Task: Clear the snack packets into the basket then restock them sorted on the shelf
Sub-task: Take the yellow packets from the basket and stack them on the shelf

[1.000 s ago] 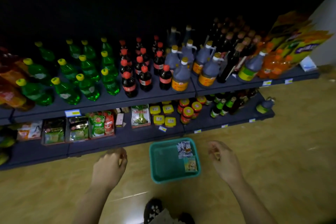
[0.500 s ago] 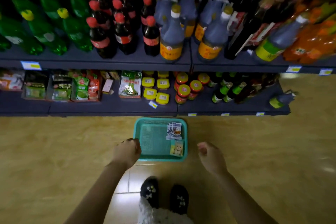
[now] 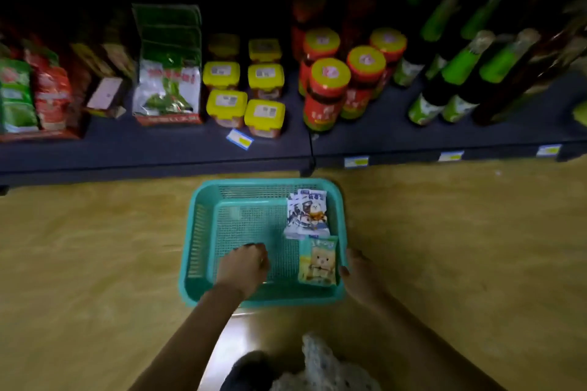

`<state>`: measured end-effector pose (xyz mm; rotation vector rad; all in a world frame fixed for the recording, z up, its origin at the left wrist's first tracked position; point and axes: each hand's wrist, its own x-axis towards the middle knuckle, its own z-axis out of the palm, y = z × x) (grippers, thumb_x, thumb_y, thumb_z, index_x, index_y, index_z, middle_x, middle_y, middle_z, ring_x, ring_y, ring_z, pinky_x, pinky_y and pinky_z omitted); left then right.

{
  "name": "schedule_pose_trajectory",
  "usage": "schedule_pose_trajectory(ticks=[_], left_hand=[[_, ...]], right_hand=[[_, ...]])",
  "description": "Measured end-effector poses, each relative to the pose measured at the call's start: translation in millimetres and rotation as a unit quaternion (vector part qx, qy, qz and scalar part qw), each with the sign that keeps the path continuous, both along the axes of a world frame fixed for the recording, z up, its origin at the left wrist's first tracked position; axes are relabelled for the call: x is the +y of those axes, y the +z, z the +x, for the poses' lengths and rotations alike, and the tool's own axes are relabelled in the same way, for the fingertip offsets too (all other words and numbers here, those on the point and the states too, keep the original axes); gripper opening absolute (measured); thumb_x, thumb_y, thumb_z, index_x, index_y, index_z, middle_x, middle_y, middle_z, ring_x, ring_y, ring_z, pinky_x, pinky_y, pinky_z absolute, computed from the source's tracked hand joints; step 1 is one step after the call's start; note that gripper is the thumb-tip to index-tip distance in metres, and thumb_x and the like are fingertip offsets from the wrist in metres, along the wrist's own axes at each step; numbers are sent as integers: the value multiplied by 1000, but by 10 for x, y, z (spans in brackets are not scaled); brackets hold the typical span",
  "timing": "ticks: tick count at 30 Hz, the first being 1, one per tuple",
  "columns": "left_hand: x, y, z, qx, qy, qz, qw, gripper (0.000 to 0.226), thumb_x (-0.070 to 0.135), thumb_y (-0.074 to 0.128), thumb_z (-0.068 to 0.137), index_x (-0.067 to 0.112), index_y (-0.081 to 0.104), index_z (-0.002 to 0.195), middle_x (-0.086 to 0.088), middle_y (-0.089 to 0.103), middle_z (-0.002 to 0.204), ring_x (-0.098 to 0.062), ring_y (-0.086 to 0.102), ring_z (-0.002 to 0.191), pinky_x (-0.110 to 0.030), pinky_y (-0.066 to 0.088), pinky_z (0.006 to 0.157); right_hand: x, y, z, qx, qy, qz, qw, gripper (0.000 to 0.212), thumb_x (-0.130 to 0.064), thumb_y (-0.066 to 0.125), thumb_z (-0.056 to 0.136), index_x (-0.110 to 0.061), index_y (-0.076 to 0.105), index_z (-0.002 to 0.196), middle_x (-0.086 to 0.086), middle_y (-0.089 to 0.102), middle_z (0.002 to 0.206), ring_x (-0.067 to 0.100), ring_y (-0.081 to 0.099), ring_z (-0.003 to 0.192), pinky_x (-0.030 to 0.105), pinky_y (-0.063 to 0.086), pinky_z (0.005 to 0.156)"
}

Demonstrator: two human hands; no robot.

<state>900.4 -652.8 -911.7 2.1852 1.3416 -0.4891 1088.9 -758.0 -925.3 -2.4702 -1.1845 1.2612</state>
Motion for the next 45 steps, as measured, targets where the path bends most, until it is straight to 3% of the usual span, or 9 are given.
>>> schedule_pose_trajectory(ticks=[11,16,20,25,29,33,38,43,45], left_hand=[[140,-1893,343,-100,89,-72,988,23,26,47,92,14,64,101,-9,69,100,-23,60,83,-27,46,73],[2,-2088,426,-233,291,-161,914,10,14,53,90,15,57,81,-22,66,92,-29,57,77,-27,40,70],[-183,-2088,518,-253,342,-317,848,17,9,48,93,18,51,79,-8,55,84,-21,51,80,-34,46,80],[-255,-2063,697,-254,291,-339,858,8,20,57,87,18,52,93,-3,60,96,-23,57,98,-38,46,91],[-349,-2134,888,-241,351,-301,853,83,42,78,48,3,51,117,-17,57,119,-31,61,101,-41,57,79],[-404,-2199,1040,-169,364,-194,895,74,32,77,70,3,40,128,-19,41,130,-35,49,116,-44,49,95],[-399,-2147,1085,-178,364,-260,876,66,27,85,60,2,49,109,-11,59,111,-24,62,90,-32,56,67],[-459,-2113,1108,-135,325,-260,899,81,44,85,53,0,58,115,-16,63,115,-27,64,101,-39,55,88],[-468,-2091,1105,-143,321,-257,900,69,44,82,58,3,60,108,-11,64,110,-23,66,93,-34,57,79]], right_hand=[[-44,-1590,-356,-62,-82,137,985,90,-39,61,84,-8,6,149,11,27,151,24,33,136,33,33,108],[-6,-1595,-380,-71,-101,135,983,105,-44,69,76,-5,3,149,10,39,142,25,41,128,30,38,98],[12,-1494,-300,-60,-104,96,988,67,-46,67,78,-3,41,122,7,63,102,27,63,99,25,36,63],[-48,-1191,-75,-2,-138,85,987,51,-45,67,78,-12,48,112,7,66,105,27,63,96,29,48,76],[-184,-1056,135,86,-282,136,946,42,-38,71,76,-18,51,107,2,68,100,21,66,89,36,53,79],[-269,-1087,236,196,-422,160,871,45,-29,70,78,-13,50,115,6,69,102,16,68,82,29,53,63],[-255,-1065,243,218,-493,207,817,43,-27,68,81,-12,53,119,3,67,98,13,64,80,28,46,60],[-204,-1099,222,231,-507,203,805,48,-31,69,79,-14,52,121,8,67,108,21,65,90,32,49,68],[-197,-1101,217,236,-503,200,807,48,-31,69,79,-13,52,121,10,67,108,21,65,89,32,49,68]])
